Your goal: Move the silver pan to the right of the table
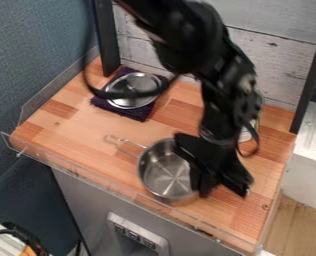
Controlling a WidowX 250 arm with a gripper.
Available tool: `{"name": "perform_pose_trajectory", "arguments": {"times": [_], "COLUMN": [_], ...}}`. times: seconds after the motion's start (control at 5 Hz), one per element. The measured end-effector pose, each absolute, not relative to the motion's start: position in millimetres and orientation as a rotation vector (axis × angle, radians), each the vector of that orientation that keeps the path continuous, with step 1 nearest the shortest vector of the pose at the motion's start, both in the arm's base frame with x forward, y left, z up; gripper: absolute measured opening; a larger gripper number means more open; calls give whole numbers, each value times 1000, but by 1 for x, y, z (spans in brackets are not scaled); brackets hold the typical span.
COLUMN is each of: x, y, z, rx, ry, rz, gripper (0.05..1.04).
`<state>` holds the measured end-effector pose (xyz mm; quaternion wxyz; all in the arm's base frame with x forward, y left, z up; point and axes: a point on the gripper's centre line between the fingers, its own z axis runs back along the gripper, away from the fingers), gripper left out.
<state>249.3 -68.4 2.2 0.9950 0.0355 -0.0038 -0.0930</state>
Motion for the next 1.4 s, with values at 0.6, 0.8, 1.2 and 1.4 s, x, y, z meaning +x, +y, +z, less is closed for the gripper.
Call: {"name": "perform_pose_trajectory", "arguments": {"times": [0.6,0.8,1.2,1.4], "x": [260,259,271,277], "y": [-78,-80,-56,-42], "z": [2,2,43,62], "rx": [62,48,-1,-11], "ry": [-28,-36,-151,-172], "rz": [-213,-224,-114,-78], "gripper": [83,229,803,1008]}}
